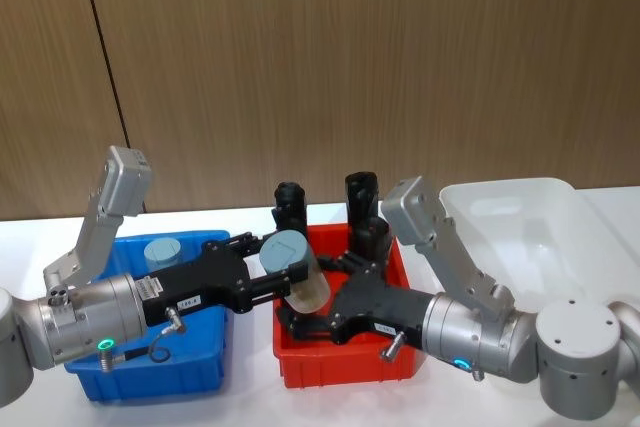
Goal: Pick the cotton swabs from the blue box and place them into the white box.
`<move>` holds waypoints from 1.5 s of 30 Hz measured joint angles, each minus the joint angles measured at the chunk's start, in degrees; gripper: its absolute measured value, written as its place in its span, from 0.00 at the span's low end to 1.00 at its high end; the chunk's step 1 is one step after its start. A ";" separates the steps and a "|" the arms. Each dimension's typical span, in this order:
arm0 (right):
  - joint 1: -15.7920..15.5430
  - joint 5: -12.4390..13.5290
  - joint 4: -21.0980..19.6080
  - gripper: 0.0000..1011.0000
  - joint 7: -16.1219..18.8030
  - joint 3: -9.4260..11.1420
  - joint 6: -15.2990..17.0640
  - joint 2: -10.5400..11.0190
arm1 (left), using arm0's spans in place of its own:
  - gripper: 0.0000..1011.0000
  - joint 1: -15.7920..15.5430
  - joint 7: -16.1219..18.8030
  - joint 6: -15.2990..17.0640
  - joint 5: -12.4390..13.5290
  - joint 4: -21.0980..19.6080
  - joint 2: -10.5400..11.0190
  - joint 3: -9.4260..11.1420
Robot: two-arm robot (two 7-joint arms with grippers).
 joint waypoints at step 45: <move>0.62 -0.28 0.34 0.64 -0.79 -2.01 -1.19 -0.73 | 0.84 0.00 -0.02 -0.01 -0.01 0.00 0.00 0.01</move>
